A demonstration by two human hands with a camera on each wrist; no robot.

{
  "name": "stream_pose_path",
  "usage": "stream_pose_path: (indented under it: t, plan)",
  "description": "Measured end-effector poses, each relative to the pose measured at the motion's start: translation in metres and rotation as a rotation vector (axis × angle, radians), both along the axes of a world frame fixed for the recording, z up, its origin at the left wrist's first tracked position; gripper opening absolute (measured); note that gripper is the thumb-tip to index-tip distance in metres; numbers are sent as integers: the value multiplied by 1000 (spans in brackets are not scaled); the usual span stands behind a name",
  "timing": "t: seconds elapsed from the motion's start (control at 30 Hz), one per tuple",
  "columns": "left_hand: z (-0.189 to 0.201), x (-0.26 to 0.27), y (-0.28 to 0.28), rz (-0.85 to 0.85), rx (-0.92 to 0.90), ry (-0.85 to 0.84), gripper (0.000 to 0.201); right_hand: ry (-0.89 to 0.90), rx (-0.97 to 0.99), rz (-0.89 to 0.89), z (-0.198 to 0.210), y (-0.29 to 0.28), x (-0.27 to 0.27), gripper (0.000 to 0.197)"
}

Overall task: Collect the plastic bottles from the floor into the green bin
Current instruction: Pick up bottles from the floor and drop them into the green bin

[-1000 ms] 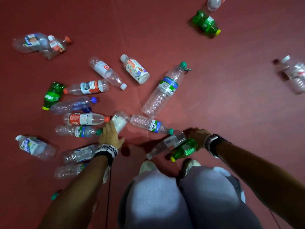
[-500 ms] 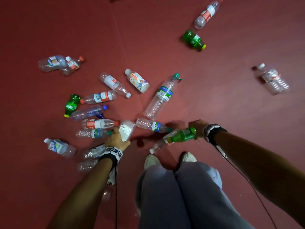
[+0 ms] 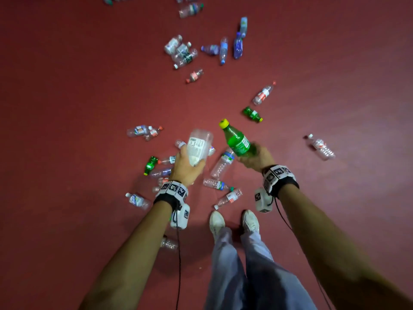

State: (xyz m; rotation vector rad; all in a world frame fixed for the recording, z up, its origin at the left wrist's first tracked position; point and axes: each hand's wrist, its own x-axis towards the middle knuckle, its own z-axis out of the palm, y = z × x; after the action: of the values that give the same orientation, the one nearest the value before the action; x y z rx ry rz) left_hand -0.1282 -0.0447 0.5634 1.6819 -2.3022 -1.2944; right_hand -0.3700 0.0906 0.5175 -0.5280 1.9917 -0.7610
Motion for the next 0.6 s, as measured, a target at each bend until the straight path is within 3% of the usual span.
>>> stream_pose_path:
  t: [0.13,0.3,0.43,0.6]
  plan:
    - [121,-11,4,-85,-87,158,75,2,-209,-130,134,-8,13,65]
    - [230,-14,4,-96,-215,374,77,65,-488,-244,268,-5,23,51]
    - [288,-21,-4,-123,-309,493,77,124,-622,-219,334,0,25,43]
    - [332,-48,-12,-136,-362,543,74,198,-690,-239,371,5,1,40]
